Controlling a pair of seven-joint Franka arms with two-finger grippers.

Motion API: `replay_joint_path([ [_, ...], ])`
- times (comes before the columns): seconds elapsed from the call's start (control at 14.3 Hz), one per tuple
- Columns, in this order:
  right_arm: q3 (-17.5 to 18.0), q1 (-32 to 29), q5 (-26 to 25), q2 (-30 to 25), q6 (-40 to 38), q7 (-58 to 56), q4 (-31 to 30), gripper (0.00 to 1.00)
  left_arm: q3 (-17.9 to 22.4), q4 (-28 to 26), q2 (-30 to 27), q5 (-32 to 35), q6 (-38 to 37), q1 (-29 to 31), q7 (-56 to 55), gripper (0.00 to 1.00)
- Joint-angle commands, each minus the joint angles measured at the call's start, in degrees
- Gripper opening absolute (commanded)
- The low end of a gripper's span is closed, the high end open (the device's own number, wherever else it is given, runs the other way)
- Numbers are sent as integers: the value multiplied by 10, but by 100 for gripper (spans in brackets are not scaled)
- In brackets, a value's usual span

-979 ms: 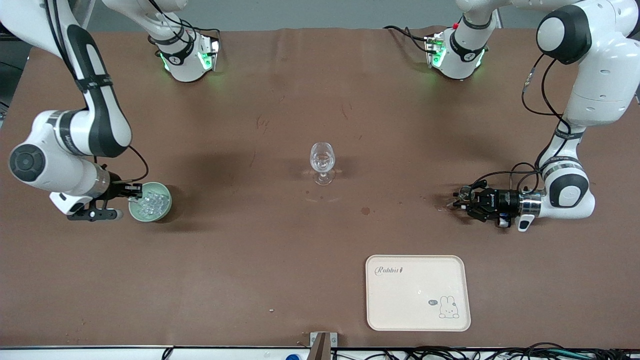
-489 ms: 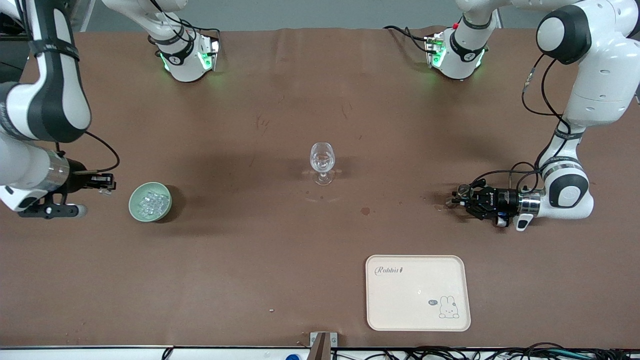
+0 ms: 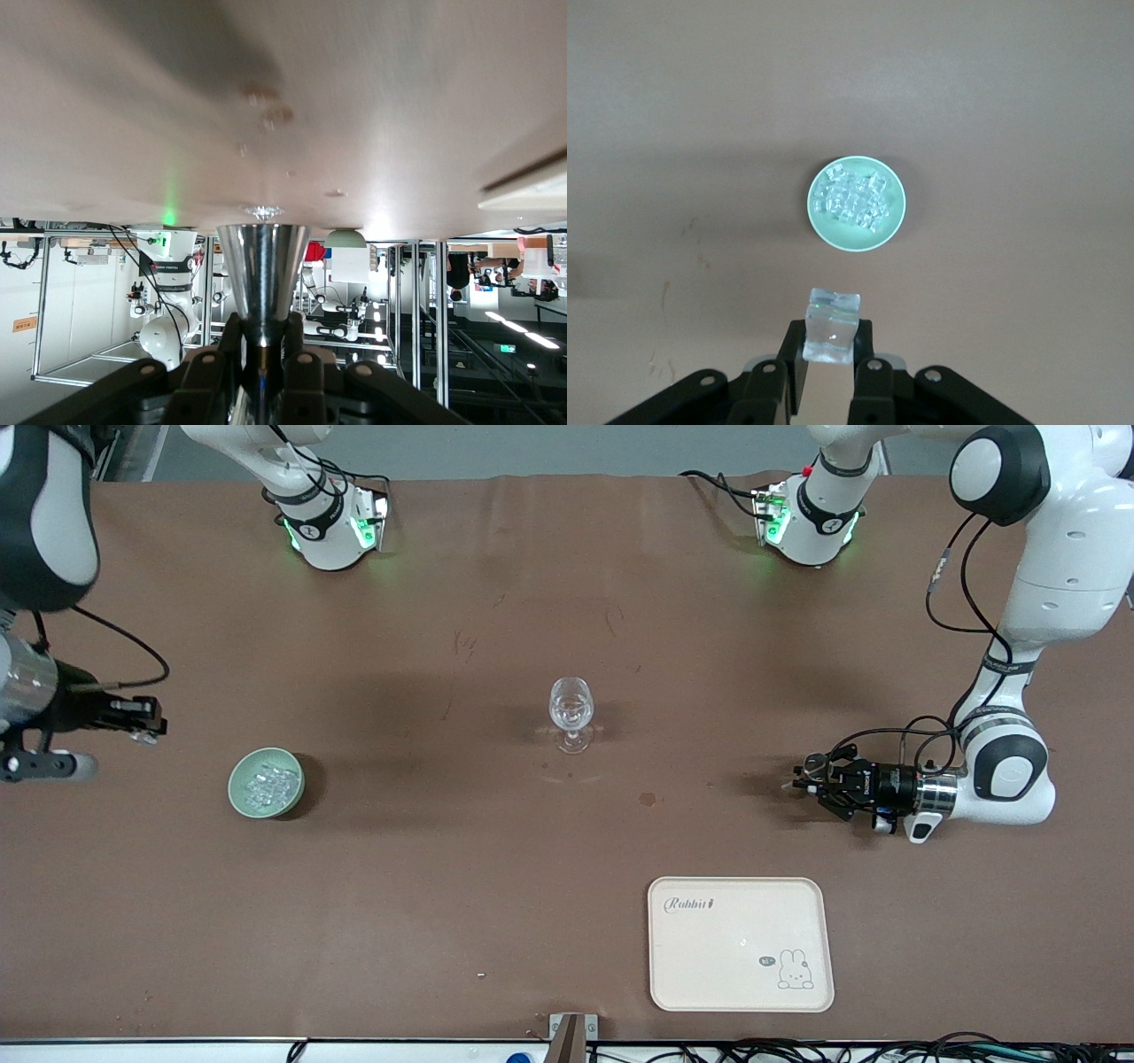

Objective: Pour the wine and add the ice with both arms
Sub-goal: 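Lift the jigger with the left gripper while the right gripper lifts ice, then carry the jigger with the left gripper over the wine glass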

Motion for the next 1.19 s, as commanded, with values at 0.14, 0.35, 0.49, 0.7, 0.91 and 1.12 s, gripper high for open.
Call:
replay_joint_path([
  [0.14,-2,4,4,-115,4,9,-92,6,2,-17,-54,-7,8,-22,-32,3],
  [0.35,-3,3,3,-118,29,8,-92,6,-5,-48,-101,-8,41,-53,-68,4],
  [0.49,-3,3,3,-116,36,8,-82,6,-27,-77,-130,-10,77,-64,-87,4],
  [0.7,-3,2,3,-111,37,5,-71,6,-70,-114,-156,-13,126,-64,-95,4],
  [0.91,-3,-1,4,-103,37,2,-59,7,-96,-137,-172,-26,135,-63,-95,4],
  [1.12,-3,0,6,-100,38,2,-57,7,-138,-170,-193,-41,189,-64,-95,3],
])
